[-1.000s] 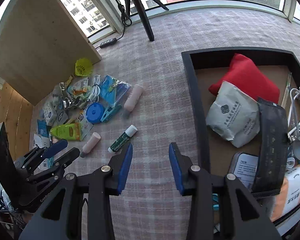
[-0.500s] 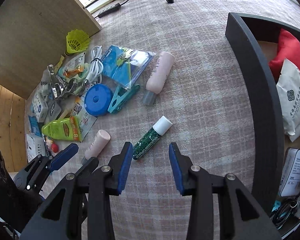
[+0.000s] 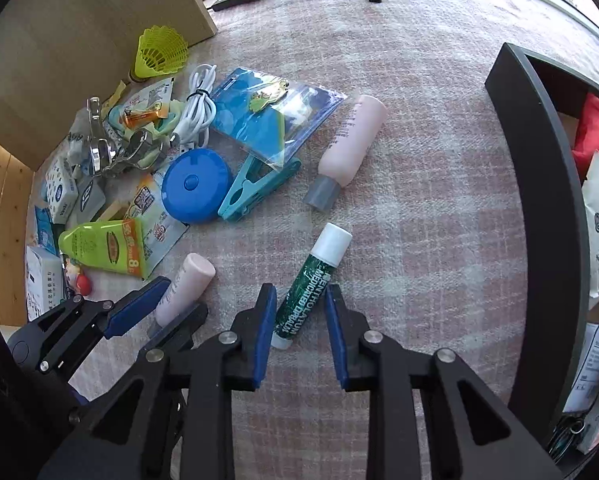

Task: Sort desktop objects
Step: 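Grasp the pink lotion bottle with the left tool while the right tool grasps the green lip balm, then carry the bottle and lip balm over the black tray and open both tools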

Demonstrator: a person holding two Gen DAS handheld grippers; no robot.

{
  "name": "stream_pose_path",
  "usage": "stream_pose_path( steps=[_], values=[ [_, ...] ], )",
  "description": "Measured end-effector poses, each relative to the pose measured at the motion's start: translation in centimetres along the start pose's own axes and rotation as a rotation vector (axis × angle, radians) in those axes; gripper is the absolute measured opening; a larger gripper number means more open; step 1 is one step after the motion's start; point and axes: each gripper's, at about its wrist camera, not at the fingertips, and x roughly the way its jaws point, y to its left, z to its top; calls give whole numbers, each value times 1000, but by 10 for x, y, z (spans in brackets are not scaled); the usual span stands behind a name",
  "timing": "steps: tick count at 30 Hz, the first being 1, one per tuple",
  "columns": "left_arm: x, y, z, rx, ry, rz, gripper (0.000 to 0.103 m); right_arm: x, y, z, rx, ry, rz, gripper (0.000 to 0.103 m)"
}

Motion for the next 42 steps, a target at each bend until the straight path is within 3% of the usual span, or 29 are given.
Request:
stream_pose_path(
  steps=[2,10,19,25,32,42],
  values=[
    [0,0,1,-8,-1,-3,20,1,1,-2,-12,2,5,16],
    [-10,2,-4,-96,-21,-27,19,-12,-21,-21,23,-26,68,15],
    [-48,-25,0,-74,-86,-89,19,-61,-63,-42,94,-138,97,16],
    [-64,-67,12,-53,-113,-162,19,-93,-104,-56,169,-236,73,16],
    [-77,-136,23,23,-103,-266,19,-143,-177,-95,311,-352,5,16],
    [-81,-232,28,179,-81,-335,19,-176,-264,-138,504,-401,-68,16]
  ],
)
